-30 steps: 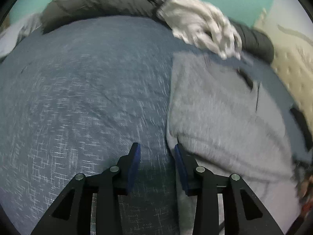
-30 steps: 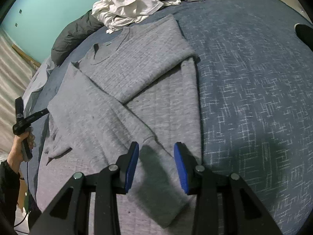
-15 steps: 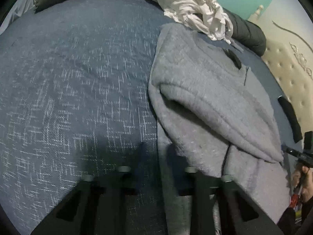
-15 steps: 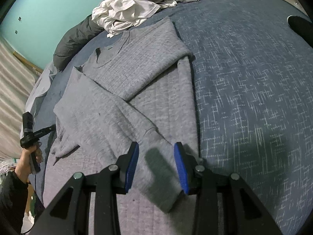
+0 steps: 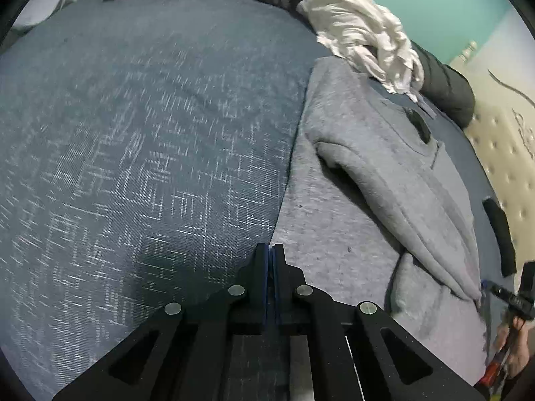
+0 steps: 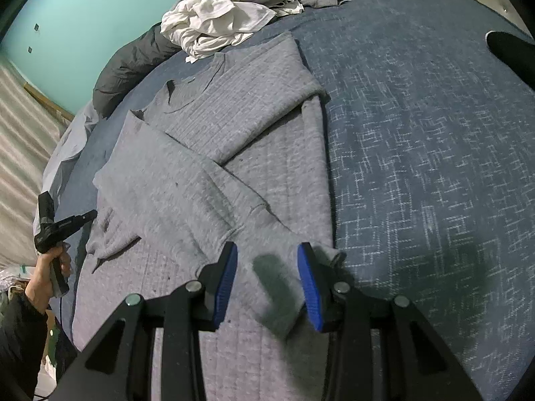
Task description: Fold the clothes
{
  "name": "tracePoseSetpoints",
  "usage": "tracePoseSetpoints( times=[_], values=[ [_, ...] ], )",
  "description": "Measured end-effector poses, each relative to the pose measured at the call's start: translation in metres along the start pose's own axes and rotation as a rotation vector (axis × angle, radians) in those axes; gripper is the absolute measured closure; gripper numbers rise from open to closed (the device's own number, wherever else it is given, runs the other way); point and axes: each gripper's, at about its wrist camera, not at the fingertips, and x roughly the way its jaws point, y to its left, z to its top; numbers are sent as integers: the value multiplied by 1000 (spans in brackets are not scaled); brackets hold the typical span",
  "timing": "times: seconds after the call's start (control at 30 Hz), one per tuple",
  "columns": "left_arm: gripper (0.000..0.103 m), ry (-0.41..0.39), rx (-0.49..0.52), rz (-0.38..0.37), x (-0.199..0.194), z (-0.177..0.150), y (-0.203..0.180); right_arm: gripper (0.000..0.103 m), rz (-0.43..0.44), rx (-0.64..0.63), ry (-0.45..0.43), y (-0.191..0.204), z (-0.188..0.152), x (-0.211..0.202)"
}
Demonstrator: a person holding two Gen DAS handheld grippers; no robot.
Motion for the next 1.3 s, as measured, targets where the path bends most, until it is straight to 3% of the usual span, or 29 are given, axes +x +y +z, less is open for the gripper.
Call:
tracePoseSetpoints(
  times=[0.23, 0.3, 0.37, 0.43, 0.73, 0.93, 0.97, 1.0, 1.03, 1.07, 1.3],
  values=[
    [94, 22, -17, -2, -20, -8, 5, 66, -16, 12, 26, -11, -7, -14],
    [89, 52, -17, -16, -30, -18, 8, 65, -27, 1, 56, -12, -15, -18],
    [75, 84, -10, -32, -40, -30, 9, 62, -36, -11, 84, -13, -22, -23],
    [69, 120, 3, -45, -50, -44, 8, 60, -42, -25, 108, -13, -32, -30],
    [68, 294, 70, -89, -86, -134, -5, 53, 8, -43, 231, -7, -86, -59],
    [71, 318, 73, -101, -94, -164, -7, 54, -14, -46, 279, -1, -117, -57],
    [84, 320, 80, -97, -96, -166, -9, 66, -19, -53, 282, 1, -120, -57],
    [93, 323, 92, -95, -97, -168, -12, 84, -24, -62, 281, 3, -121, -57],
    [100, 325, 101, -97, -99, -170, -14, 90, -24, -66, 277, 4, -123, -58],
    [100, 325, 109, -97, -102, -171, -17, 96, -24, -67, 267, 5, -124, -59],
    [101, 293, 167, -84, -132, -176, -29, 101, -51, -120, 225, 6, -125, -75]
  ],
)
